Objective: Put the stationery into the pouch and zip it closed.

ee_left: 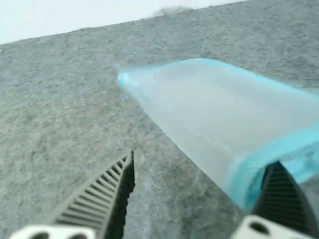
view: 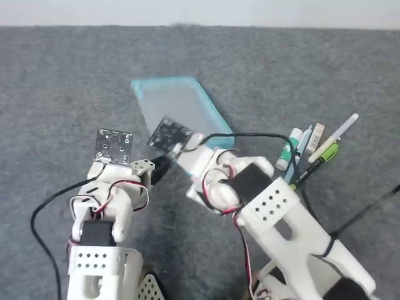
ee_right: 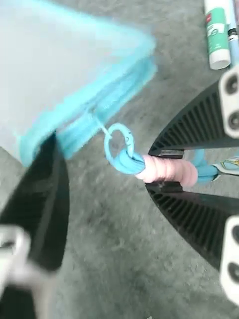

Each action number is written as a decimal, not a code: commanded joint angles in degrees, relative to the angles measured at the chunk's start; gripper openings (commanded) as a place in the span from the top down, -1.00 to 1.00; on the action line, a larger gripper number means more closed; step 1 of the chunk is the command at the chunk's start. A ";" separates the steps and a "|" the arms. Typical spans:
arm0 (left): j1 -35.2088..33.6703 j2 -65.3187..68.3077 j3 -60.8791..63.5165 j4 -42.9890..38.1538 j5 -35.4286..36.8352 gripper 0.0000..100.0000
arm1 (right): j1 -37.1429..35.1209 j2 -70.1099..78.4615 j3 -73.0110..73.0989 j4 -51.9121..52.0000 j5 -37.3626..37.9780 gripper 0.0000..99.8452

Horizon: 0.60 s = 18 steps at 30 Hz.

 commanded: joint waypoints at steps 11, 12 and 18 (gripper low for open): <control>0.44 0.79 1.89 -6.51 0.97 0.25 | -5.41 -22.46 2.29 7.60 3.34 0.99; 0.44 0.97 1.89 -6.68 0.97 0.27 | -5.23 -23.34 2.29 8.66 3.43 0.99; 0.88 0.70 1.98 -6.59 0.97 0.41 | -2.68 -24.31 2.29 9.98 4.84 0.99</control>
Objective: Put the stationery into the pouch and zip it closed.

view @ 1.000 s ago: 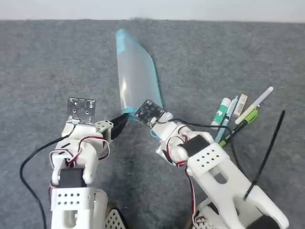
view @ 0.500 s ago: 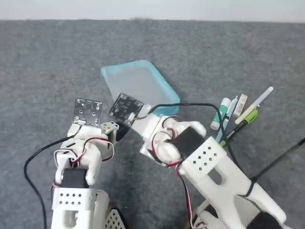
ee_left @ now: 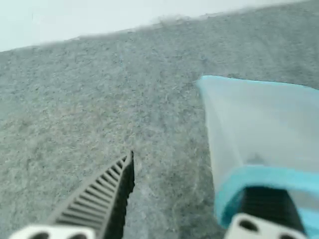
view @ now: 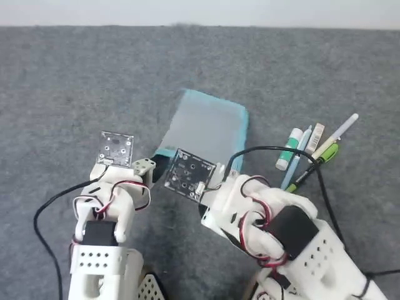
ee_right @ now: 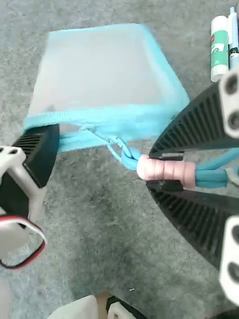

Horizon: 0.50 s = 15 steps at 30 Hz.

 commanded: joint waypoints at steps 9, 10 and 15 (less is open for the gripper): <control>0.18 0.70 0.31 -2.20 1.41 0.97 | 10.33 -1.80 -0.09 0.40 2.64 0.99; 0.18 0.70 0.31 -2.20 2.46 0.99 | 12.09 -1.71 -0.09 0.22 2.64 0.99; 0.09 0.79 0.22 -1.93 6.68 0.98 | 14.29 1.71 3.25 -2.59 2.11 0.99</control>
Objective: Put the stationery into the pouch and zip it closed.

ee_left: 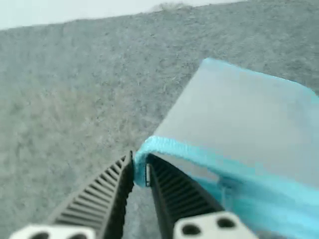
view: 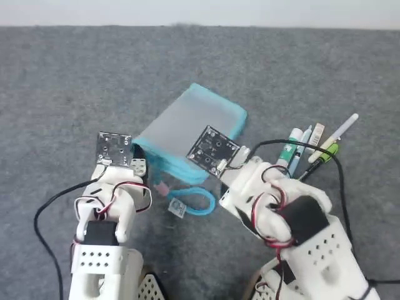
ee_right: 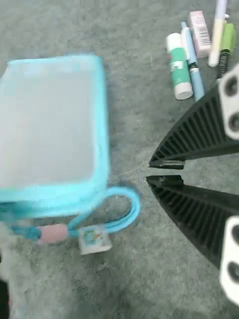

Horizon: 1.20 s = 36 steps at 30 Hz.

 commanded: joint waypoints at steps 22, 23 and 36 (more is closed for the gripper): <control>-0.97 1.05 -8.04 4.84 4.13 0.98 | -21.67 11.56 29.45 -59.38 -15.91 0.71; -1.32 1.05 -8.40 4.92 3.69 0.98 | -21.58 12.18 29.36 -59.38 -15.91 0.71; -1.76 1.05 -10.15 7.91 3.34 0.98 | -15.69 26.24 27.08 -71.87 -15.91 0.71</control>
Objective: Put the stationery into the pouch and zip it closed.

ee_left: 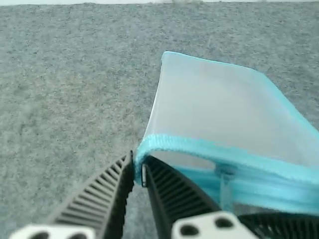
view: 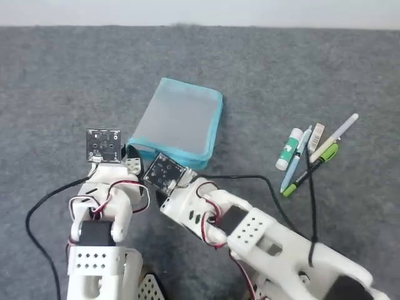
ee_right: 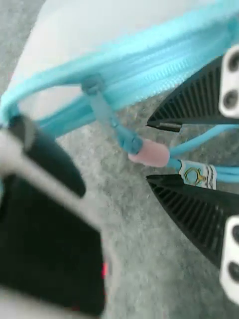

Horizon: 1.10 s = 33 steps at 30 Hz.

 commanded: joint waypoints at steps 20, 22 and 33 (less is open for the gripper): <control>-0.70 0.97 -5.49 0.44 -2.55 0.98 | 4.62 15.34 -7.65 -20.53 -3.96 0.70; -0.70 0.70 -5.93 1.76 -2.64 0.98 | 4.62 15.34 -7.65 -20.70 -3.60 0.71; -1.49 0.70 -7.25 3.52 -3.96 0.98 | 6.37 15.16 -9.14 -20.35 -3.96 1.00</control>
